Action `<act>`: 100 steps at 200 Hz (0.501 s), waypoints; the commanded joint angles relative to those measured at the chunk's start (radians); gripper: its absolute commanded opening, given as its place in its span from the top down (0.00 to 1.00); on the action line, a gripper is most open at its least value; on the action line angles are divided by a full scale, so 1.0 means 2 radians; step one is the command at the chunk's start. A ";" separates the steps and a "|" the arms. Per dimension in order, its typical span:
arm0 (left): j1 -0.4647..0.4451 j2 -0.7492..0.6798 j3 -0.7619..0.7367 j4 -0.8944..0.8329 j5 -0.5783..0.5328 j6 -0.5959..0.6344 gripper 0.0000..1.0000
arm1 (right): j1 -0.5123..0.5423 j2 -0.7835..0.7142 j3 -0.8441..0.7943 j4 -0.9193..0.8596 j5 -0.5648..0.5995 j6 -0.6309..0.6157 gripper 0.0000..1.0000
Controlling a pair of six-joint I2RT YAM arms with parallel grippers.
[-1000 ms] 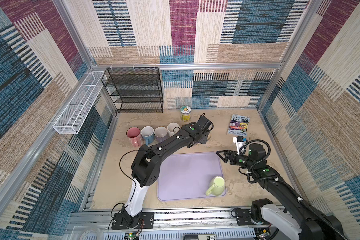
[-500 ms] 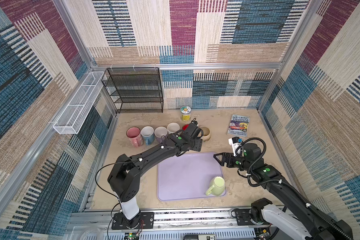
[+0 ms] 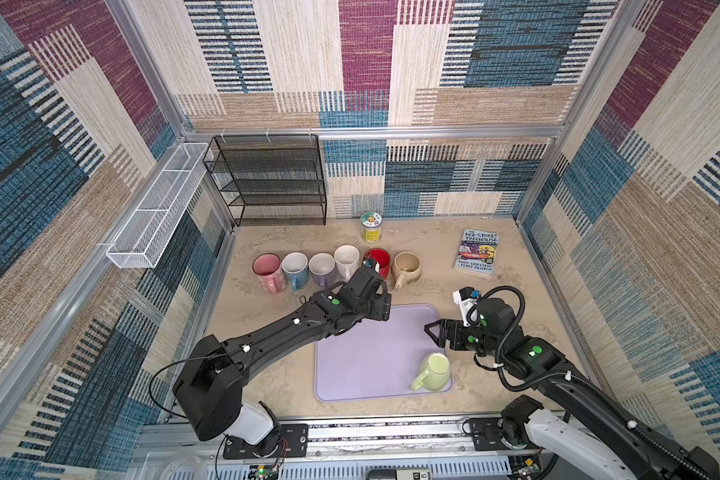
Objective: Turn the mug right side up
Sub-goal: 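Set down the cream mug with the left gripper while the right approaches the green mug, then lower the right gripper onto the light green mug lying on the tray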
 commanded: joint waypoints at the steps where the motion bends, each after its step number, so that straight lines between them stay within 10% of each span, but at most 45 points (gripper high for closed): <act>1: 0.000 -0.010 -0.012 0.019 0.005 -0.009 0.21 | 0.011 -0.004 0.005 -0.023 0.020 0.028 0.09; 100: 0.000 -0.019 -0.059 0.054 0.008 -0.019 0.21 | 0.029 -0.070 -0.046 -0.092 -0.016 0.111 0.09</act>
